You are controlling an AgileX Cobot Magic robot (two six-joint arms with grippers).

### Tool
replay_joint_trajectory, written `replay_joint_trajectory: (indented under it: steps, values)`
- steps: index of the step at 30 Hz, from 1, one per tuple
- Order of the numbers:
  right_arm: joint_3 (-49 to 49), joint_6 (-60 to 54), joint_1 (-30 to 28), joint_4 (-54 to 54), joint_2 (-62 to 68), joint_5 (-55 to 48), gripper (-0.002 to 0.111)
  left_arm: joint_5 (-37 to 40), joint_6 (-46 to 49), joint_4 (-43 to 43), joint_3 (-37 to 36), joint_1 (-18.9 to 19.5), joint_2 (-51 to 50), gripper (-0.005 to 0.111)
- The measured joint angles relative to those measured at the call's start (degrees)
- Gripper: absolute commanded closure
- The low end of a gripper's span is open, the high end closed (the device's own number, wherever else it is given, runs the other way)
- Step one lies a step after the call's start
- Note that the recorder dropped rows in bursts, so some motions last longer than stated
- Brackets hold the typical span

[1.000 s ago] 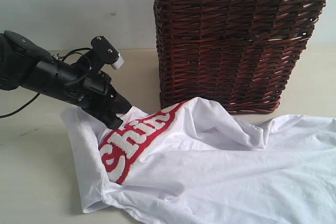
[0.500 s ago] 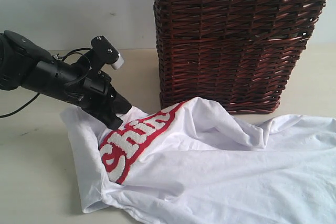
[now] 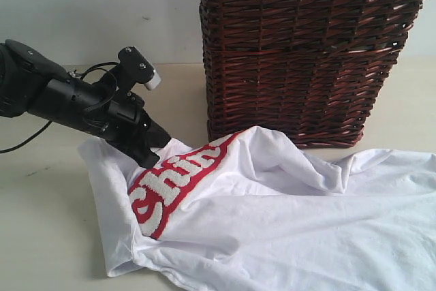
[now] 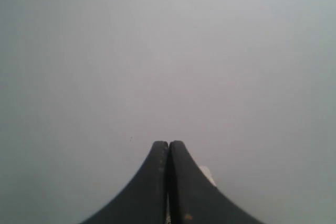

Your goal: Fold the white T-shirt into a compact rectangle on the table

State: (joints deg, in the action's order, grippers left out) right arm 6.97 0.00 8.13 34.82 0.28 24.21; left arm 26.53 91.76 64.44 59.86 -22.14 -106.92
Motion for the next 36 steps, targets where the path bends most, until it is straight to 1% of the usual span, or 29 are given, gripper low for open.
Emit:
replay_joint_trajectory:
  steps: [8, 12, 13, 16, 17, 20, 22, 24, 27, 30, 32, 34, 36]
  values:
    - [0.00, 0.33, 0.00, 0.00, 0.00, -6.41, 0.108, 0.00, 0.00, 0.00, 0.00, 0.00, 0.00, 0.107]
    - [0.00, -2.26, 0.00, 0.11, 0.00, -9.23, 0.108, 0.00, 0.00, 0.00, 0.00, 0.00, 0.00, 0.107]
    - [0.00, -2.95, 0.00, 0.21, 0.00, -11.63, 0.108, 0.00, 0.00, 0.00, 0.00, 0.00, 0.00, 0.107]
    - [0.00, -4.57, 0.00, 0.21, 2.68, -26.47, 0.108, 0.00, 0.00, 0.00, 0.00, 0.00, 0.00, 0.107]
    - [0.00, -4.70, 0.00, 0.53, 4.97, -33.14, 0.108, 0.00, 0.00, 0.00, 0.00, 0.00, 0.00, 0.107]
    - [0.51, -7.18, 0.09, 1.92, 11.68, -40.87, 0.108, 0.00, 0.00, 0.00, 0.00, 0.00, 0.00, 0.107]
    - [2.57, -10.92, 0.09, 1.16, 16.34, -41.83, 0.108, 0.00, 0.00, 0.00, 0.00, 0.00, 0.00, 0.107]
    - [5.35, -15.64, 0.09, -1.84, 21.92, -41.95, 0.108, 0.00, 0.00, 0.00, 0.00, 0.00, 0.00, 0.107]
    - [10.05, -24.33, 0.09, -10.84, 30.30, -42.07, 0.108, 0.00, 0.00, 0.00, 0.00, 0.00, 0.00, 0.107]
    - [13.63, -33.80, 0.09, -24.19, 39.15, -42.97, 0.108, 0.00, 0.00, 0.00, 0.00, 0.00, 0.00, 0.107]
    - [14.29, -37.07, 0.09, -28.52, 44.36, -43.77, 0.108, 0.00, 0.00, 0.00, 0.00, 0.00, 0.00, 0.107]
    - [14.38, -38.05, 0.09, -29.21, 50.37, -46.25, 0.108, 0.00, 0.00, 0.00, 0.00, 0.00, 0.00, 0.107]
    - [14.38, -39.06, 0.09, -28.09, 56.70, -50.85, 0.108, 0.00, 0.00, 0.00, 0.00, 0.00, 0.00, 0.107]
